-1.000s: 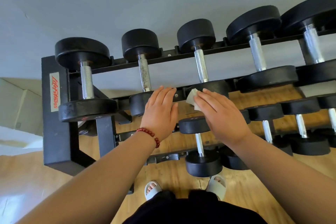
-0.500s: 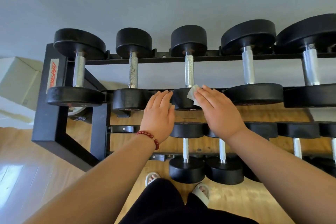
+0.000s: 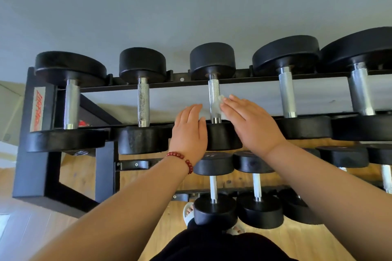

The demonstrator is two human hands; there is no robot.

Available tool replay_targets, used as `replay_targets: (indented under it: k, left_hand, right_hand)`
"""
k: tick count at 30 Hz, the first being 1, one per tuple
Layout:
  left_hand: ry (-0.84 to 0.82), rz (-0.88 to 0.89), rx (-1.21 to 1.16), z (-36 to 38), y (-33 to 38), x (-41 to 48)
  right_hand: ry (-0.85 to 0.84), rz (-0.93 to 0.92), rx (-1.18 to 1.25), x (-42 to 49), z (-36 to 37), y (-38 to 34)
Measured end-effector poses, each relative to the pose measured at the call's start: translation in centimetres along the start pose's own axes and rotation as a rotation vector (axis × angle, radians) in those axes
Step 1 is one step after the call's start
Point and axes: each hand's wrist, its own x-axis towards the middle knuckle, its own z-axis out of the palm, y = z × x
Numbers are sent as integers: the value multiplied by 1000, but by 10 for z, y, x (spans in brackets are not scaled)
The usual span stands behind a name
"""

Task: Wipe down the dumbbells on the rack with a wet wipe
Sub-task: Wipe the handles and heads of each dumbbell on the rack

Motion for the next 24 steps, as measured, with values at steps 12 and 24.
replay_targets:
  k: [12, 24]
  left_hand:
    - [42, -293, -283, 22, 29, 21]
    - [177, -404, -295, 40, 27, 22]
  right_hand:
    - [-127, -136, 61, 50, 15, 36]
    - [-235, -393, 170, 79, 32, 66]
